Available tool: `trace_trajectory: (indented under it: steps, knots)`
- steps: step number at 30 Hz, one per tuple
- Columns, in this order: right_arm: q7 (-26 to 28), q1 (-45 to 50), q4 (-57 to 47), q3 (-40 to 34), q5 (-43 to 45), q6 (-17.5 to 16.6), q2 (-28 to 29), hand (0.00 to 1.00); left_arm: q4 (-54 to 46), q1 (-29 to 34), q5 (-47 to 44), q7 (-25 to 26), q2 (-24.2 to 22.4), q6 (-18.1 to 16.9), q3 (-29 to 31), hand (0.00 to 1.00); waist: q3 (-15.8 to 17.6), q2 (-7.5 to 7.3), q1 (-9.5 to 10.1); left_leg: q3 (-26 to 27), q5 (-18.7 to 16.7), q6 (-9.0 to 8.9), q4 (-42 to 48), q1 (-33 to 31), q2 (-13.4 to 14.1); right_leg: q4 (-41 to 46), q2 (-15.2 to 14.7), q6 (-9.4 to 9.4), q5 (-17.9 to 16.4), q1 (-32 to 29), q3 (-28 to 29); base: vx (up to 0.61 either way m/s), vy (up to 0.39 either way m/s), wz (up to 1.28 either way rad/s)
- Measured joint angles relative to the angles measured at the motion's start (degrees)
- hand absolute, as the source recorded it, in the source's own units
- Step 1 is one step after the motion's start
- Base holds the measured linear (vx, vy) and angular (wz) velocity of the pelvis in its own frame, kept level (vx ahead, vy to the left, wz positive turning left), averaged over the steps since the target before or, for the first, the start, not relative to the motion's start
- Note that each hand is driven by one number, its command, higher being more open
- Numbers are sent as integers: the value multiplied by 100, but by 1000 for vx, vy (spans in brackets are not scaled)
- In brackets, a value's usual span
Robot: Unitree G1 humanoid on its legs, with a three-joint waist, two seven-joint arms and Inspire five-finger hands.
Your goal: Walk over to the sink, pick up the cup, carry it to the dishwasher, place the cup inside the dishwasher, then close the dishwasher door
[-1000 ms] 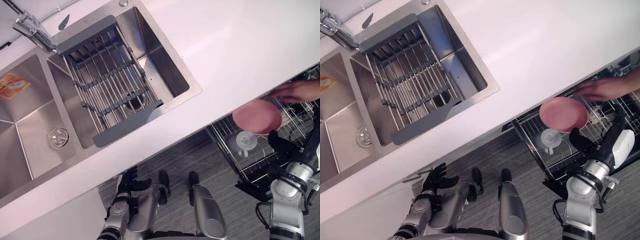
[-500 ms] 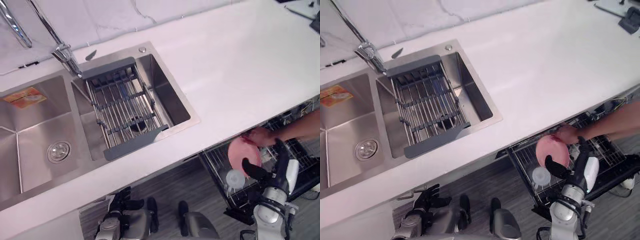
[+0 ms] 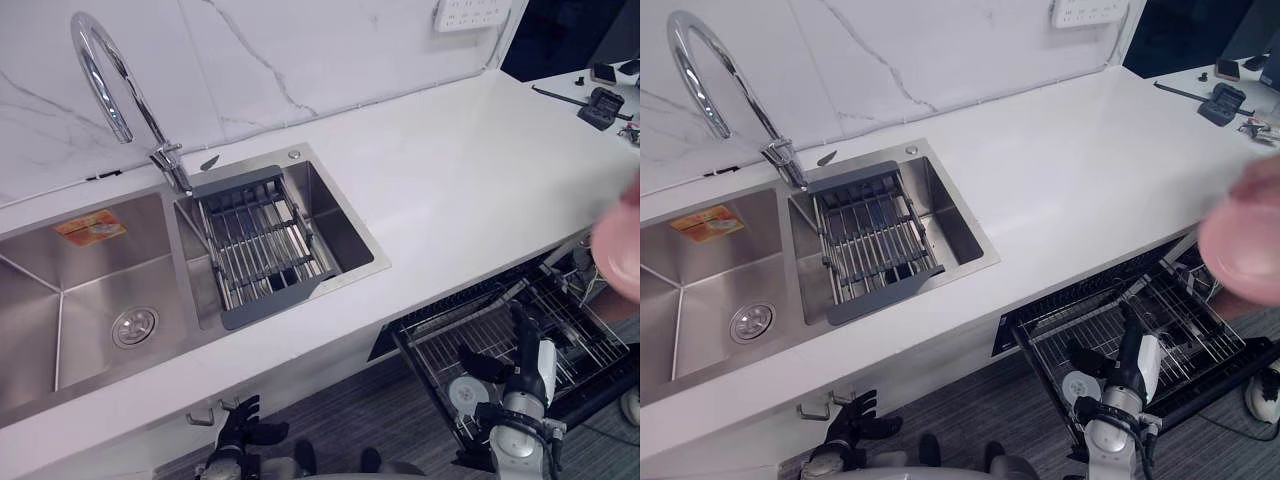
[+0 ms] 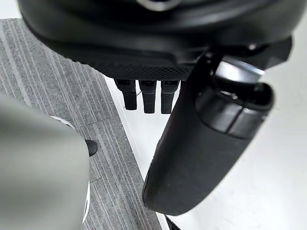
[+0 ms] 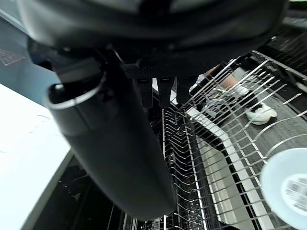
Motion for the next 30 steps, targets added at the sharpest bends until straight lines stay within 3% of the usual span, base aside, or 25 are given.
trace_trajectory:
  steps: [18, 30]
  knots:
    - [-28, 29, -71, -40, -76, 0, 2, 90, 104, 36, 86, 23, -38, 16, 87, 90, -156, 26, -44, -128, 83, -3, -166, 159, -25, -235, 7, -11, 73, 232, -118, 4, -4, 3]
    - [-138, 86, -1569, -66, -498, -33, 21, 90, 124, 53, 205, 63, -31, -76, -41, 90, -175, 45, -90, -377, 165, 25, -288, 258, -82, -244, -24, -30, 52, 361, -309, 3, -2, 8]
